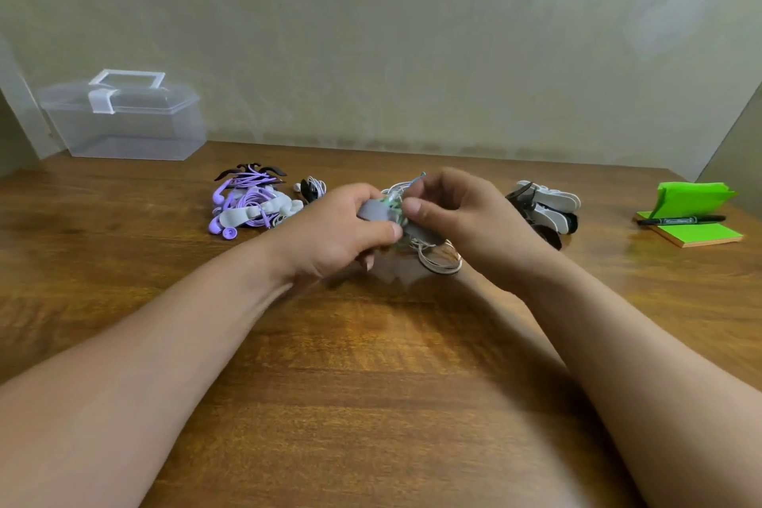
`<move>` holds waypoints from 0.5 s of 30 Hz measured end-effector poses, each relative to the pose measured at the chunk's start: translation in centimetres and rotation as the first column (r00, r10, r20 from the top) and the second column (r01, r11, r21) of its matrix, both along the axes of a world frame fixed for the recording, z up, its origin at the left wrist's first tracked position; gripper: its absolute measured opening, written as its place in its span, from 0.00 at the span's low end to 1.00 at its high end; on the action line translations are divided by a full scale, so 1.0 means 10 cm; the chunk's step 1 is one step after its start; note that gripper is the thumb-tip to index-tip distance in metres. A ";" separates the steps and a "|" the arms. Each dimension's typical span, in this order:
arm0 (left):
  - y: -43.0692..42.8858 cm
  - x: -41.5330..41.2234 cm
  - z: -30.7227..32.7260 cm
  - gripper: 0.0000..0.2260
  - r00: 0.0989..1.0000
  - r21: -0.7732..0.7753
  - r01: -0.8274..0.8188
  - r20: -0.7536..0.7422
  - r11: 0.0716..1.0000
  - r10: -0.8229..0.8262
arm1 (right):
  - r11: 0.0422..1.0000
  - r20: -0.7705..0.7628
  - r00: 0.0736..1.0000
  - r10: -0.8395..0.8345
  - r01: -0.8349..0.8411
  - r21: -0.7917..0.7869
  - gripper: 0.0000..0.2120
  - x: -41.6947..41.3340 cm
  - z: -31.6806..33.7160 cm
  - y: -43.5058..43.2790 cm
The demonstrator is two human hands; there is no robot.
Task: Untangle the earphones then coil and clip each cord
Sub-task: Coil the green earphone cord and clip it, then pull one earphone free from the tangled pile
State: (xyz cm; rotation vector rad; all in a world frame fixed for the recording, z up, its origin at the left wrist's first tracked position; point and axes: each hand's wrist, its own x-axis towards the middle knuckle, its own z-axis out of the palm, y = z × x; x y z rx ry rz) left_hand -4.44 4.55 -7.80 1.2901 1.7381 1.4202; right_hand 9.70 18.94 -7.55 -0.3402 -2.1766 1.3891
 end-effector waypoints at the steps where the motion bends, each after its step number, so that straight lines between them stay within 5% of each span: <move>1: 0.00 -0.04 0.03 0.09 0.999 0.035 -0.046 0.010 0.998 0.045 | 0.998 -0.060 0.997 -0.058 0.058 0.005 0.03 -0.02 0.00 -0.01; 5: -0.09 -0.38 0.16 0.12 0.958 0.132 -0.285 0.024 0.949 0.284 | 0.967 -0.118 0.969 -0.217 0.230 0.111 0.05 -0.01 0.02 -0.06; 9: -0.22 -0.83 0.13 0.10 0.816 0.150 -0.555 -0.092 0.818 0.570 | 0.944 -0.039 0.968 -0.250 0.252 0.213 0.06 -0.05 -0.03 -0.13; 15: -0.23 -0.93 -0.04 0.27 0.520 0.022 -0.755 -0.589 0.655 0.619 | 0.927 -0.040 0.956 -0.292 0.293 0.232 0.07 -0.10 -0.07 -0.13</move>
